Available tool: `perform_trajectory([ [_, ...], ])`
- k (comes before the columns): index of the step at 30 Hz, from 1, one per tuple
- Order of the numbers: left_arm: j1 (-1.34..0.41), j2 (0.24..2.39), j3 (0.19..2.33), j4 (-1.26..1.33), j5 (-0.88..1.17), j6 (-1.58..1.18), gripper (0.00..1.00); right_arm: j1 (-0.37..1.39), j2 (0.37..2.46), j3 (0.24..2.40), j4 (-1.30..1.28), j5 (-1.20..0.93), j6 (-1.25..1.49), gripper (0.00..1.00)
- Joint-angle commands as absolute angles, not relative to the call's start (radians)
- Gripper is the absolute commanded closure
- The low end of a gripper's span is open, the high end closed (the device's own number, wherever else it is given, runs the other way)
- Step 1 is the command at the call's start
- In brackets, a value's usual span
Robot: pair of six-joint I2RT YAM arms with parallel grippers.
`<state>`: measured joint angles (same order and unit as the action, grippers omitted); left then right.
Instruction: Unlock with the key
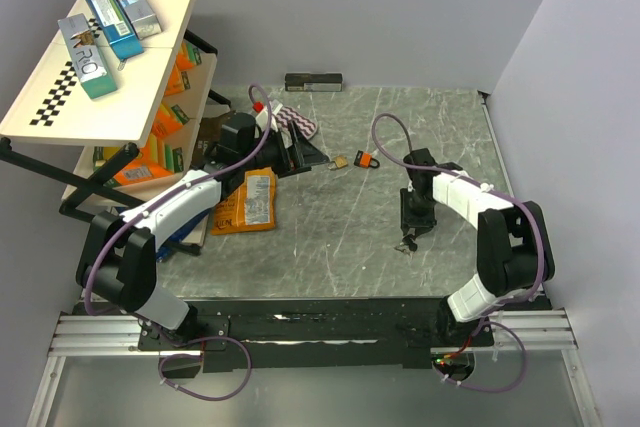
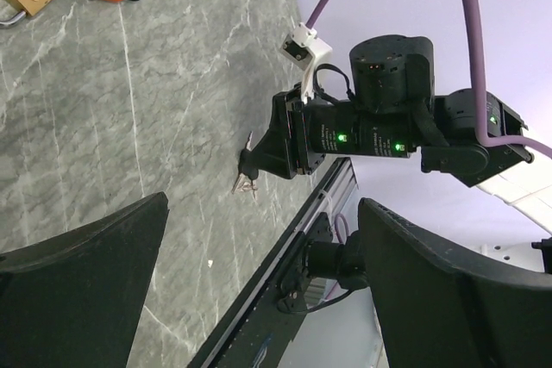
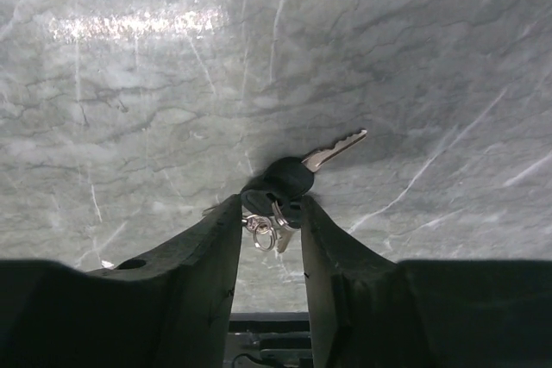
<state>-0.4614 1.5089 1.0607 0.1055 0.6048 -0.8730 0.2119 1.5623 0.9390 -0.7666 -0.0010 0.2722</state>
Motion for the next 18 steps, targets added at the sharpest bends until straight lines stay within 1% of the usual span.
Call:
perform_trajectory([
  [1,-0.46,1.471,1.101,0.117,0.621,-0.844,0.04,0.221,1.577,0.928,-0.798,0.006,0.301,0.6],
  [3,-0.46,1.467,1.1,0.112,0.623,-0.841,0.04,0.222,1.577,0.923,-0.807,0.006,0.31,0.62],
  [15,-0.451,1.43,1.08,0.094,0.609,-0.828,0.04,0.229,1.609,0.902,-0.798,0.009,0.345,0.64],
  [16,-0.449,1.427,1.08,0.094,0.609,-0.827,0.04,0.227,1.617,0.902,-0.799,0.012,0.35,0.65],
  [17,-0.449,1.424,1.078,0.094,0.611,-0.827,0.04,0.229,1.62,0.902,-0.799,0.011,0.35,0.68],
  [18,-0.448,1.422,1.078,0.092,0.612,-0.824,0.04,0.229,1.62,0.902,-0.793,0.009,0.348,0.76],
])
